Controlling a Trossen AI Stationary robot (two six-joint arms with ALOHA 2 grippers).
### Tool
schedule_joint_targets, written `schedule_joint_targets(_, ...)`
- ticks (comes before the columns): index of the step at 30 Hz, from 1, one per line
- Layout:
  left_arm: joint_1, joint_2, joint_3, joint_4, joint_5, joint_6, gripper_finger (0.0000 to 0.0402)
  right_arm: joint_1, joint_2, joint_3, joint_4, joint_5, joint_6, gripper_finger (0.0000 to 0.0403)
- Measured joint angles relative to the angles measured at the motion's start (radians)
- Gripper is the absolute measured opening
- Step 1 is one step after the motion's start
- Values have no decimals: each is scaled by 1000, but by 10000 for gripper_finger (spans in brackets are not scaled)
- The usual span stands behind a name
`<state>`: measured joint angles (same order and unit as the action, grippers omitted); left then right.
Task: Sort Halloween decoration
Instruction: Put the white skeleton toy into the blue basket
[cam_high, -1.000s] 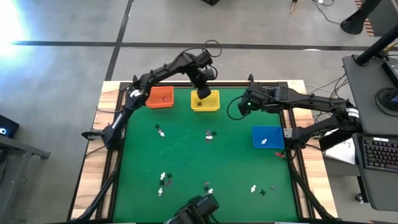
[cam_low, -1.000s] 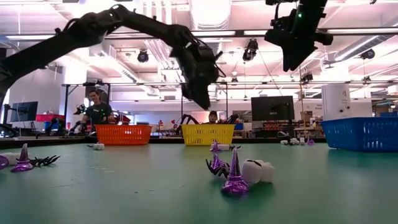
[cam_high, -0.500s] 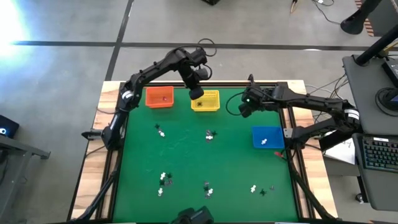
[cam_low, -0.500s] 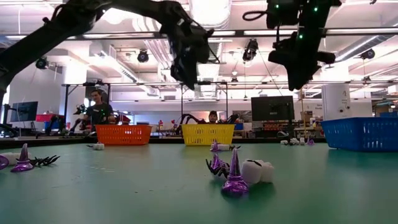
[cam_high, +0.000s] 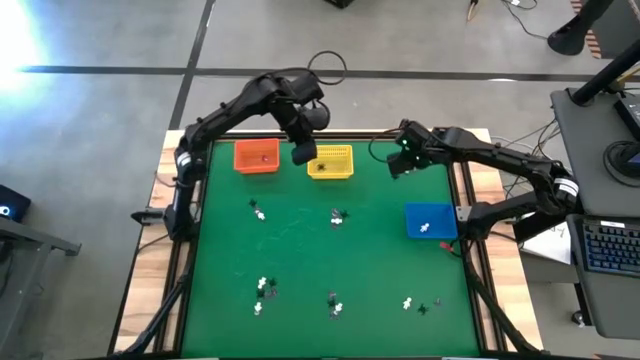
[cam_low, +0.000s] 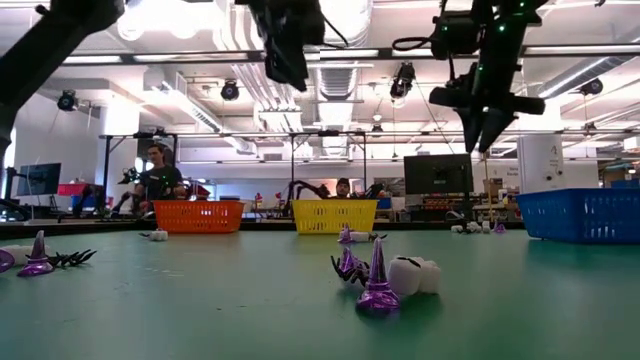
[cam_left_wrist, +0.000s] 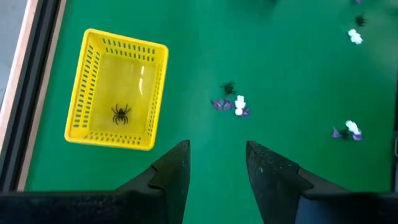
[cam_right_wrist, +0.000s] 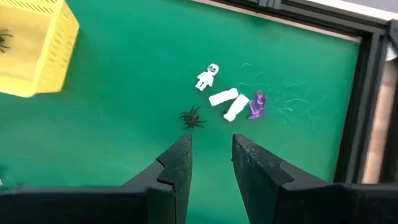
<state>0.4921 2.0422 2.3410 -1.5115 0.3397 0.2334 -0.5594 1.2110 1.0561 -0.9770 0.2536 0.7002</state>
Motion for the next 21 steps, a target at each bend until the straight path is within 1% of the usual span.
schedule_joint_targets(9,-14,-103,0,-40,0,27,138,0,0,0,27,0,-5,107)
schedule_joint_targets(14,-14,-159,0,-44,0,28,138,0,0,0,64,5,-69,107)
schedule_joint_targets(18,-14,-182,0,-60,-5,39,138,0,2,0,134,8,-59,107)
schedule_joint_targets(21,-14,-196,0,-60,-8,43,138,0,3,0,151,8,-38,107)
